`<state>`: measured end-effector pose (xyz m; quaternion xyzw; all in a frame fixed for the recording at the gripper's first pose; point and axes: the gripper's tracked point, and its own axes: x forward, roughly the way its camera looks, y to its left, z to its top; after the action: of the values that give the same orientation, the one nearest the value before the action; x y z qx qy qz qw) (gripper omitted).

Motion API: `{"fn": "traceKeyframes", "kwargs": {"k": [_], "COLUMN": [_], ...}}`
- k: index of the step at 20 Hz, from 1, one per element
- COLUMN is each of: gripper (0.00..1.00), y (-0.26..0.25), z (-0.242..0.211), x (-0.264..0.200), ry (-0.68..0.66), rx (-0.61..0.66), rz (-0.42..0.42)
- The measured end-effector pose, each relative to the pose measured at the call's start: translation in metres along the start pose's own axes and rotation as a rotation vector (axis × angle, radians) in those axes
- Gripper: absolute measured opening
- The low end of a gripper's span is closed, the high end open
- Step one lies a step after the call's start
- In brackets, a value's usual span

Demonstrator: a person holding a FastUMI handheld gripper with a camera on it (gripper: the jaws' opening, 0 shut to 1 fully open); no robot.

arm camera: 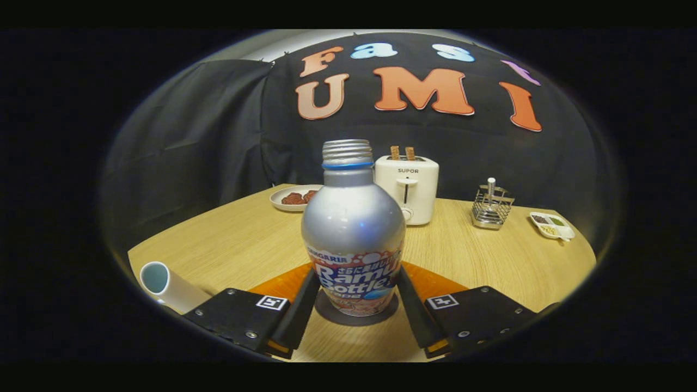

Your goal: Take the bottle from table, then pour the juice into the cup, finally place the bottle on the coaster

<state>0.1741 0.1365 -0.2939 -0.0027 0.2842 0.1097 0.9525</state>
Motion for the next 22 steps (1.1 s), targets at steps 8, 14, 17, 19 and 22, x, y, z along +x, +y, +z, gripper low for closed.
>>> {"fn": "traceKeyframes", "kwargs": {"k": [8,14,17,19,22], "gripper": [0.84,0.97,0.97,0.97,0.97], "y": [0.003,0.004,0.003,0.0,-0.001], "z": [-0.006,0.02,0.042,0.057,0.079], "x": [-0.006,-0.045,-0.073,-0.092,-0.125], "ry": [0.0,-0.076,-0.142,-0.188,-0.26], "rx": [0.007,0.0,0.007,0.012,0.018], "rz": [0.011,0.029,0.034,0.031,0.034]}}
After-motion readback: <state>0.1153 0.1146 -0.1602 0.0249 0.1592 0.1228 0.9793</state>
